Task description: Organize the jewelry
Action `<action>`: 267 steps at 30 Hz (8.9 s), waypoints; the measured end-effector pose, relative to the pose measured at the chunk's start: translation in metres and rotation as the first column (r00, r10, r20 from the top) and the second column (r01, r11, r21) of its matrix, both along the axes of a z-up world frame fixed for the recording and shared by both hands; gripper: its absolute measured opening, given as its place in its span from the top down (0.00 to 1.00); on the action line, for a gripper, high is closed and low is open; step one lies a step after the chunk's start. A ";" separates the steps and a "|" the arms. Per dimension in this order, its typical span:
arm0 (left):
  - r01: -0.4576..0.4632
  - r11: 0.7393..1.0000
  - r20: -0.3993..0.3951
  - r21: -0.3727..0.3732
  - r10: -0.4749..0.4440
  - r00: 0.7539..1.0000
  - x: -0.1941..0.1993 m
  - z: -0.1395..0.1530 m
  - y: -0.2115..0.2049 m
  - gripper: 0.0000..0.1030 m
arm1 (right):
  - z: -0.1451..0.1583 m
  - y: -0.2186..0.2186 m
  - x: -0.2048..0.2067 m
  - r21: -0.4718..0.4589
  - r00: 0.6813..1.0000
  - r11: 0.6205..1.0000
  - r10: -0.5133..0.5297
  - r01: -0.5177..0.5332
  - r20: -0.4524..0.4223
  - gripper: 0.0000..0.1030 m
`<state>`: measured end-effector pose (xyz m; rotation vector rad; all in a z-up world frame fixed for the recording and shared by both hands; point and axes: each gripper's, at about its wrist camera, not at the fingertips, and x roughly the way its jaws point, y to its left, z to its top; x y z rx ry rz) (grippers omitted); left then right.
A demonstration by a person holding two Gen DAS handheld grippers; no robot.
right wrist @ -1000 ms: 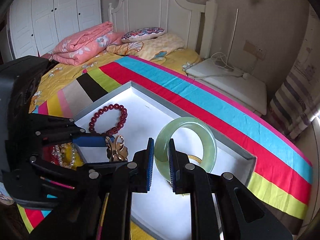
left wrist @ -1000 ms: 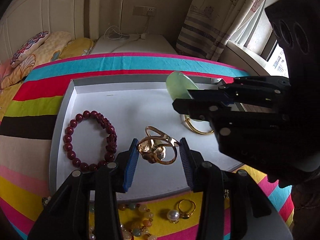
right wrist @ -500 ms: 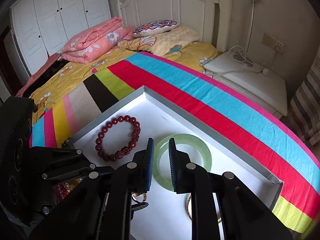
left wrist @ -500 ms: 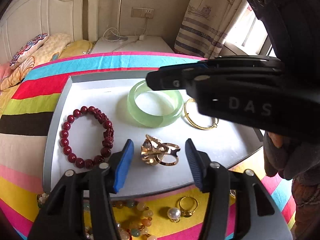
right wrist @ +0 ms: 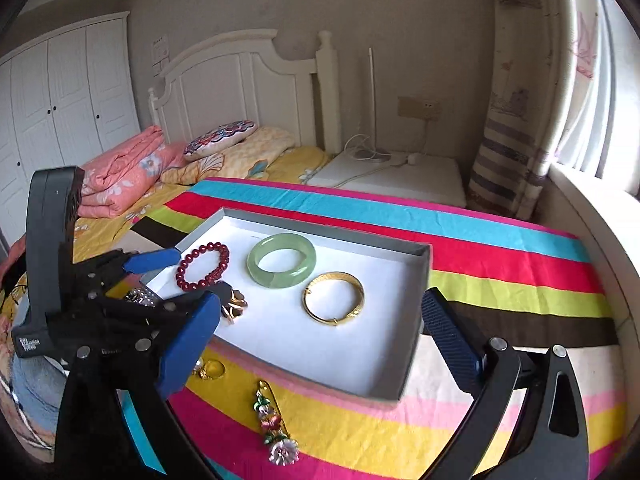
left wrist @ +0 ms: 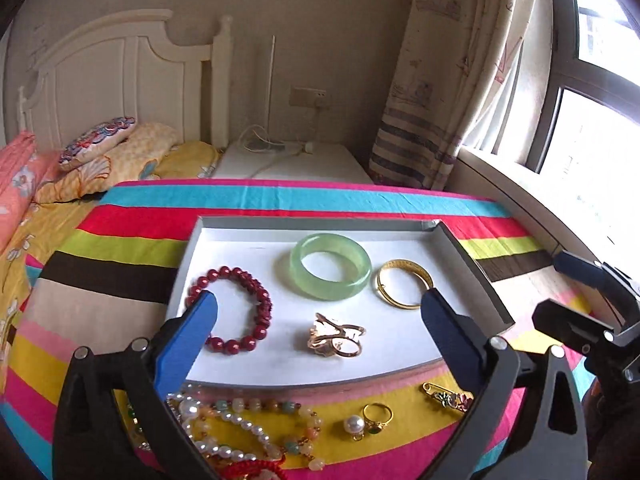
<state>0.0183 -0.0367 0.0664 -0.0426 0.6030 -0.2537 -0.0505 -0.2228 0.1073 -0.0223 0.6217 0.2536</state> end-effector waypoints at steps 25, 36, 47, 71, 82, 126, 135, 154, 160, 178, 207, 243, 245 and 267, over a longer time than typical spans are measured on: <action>-0.031 0.999 -0.293 -0.011 0.026 0.956 -0.080 -0.059 0.042 0.06 | -0.072 0.036 -0.041 -0.144 0.950 0.983 0.070 -0.119 -0.304 0.62; -0.008 0.995 -0.316 0.097 0.038 0.948 -0.075 -0.061 0.025 0.02 | -0.071 0.051 -0.050 -0.227 0.961 0.962 0.088 -0.150 -0.263 0.74; 0.002 0.981 -0.332 0.192 0.063 0.941 -0.071 -0.065 0.015 0.02 | -0.071 0.044 -0.048 -0.172 0.954 0.974 0.093 -0.147 -0.286 0.75; -0.089 0.988 -0.336 0.124 0.127 0.933 -0.071 -0.055 0.040 0.30 | -0.066 0.055 -0.067 -0.285 0.983 0.953 0.048 -0.098 -0.179 0.76; -0.047 0.986 -0.271 0.162 0.091 0.958 -0.067 -0.042 0.032 0.84 | -0.064 0.049 -0.068 -0.251 0.984 0.963 0.050 -0.093 -0.174 0.76; 0.107 0.992 -0.079 0.063 -0.102 0.992 -0.081 0.039 0.016 0.90 | -0.015 -0.005 -0.072 0.048 0.998 0.998 0.037 -0.034 -0.056 0.76; 0.105 0.988 -0.115 0.113 -0.092 0.989 -0.018 0.041 -0.004 0.90 | 0.011 -0.007 -0.028 0.009 1.000 1.000 -0.008 0.008 -0.011 0.76; 0.035 0.968 -0.307 0.249 0.044 0.951 0.123 -0.018 -0.002 0.89 | -0.028 0.001 0.103 -0.137 0.982 0.982 -0.145 0.128 -0.123 0.76; 0.078 0.969 -0.311 0.234 -0.002 0.950 0.102 -0.029 -0.007 0.59 | -0.056 -0.012 0.067 -0.114 0.970 0.993 -0.068 0.042 -0.233 0.74; -0.099 0.987 -0.177 0.124 0.120 0.977 -0.006 -0.001 0.067 0.18 | -0.033 0.014 -0.012 -0.020 0.988 0.998 0.064 -0.067 -0.137 0.53; -0.069 0.998 -0.261 -0.011 0.063 0.963 -0.078 -0.050 0.107 0.17 | -0.073 0.115 -0.018 -0.154 0.941 0.968 0.145 -0.200 -0.305 0.72; -0.047 0.997 -0.258 -0.059 0.030 0.966 -0.078 -0.052 0.109 0.15 | -0.073 0.126 -0.016 -0.257 0.967 0.965 -0.023 -0.044 -0.254 0.86; -0.043 0.998 -0.261 -0.054 0.027 0.965 -0.078 -0.052 0.108 0.15 | -0.069 0.118 -0.024 -0.219 0.969 0.974 0.000 -0.055 -0.247 0.86; 0.278 0.960 -0.247 0.041 -0.260 0.933 -0.066 -0.040 -0.007 0.50 | -0.054 0.045 -0.068 -0.072 0.980 0.997 0.004 -0.018 -0.197 0.86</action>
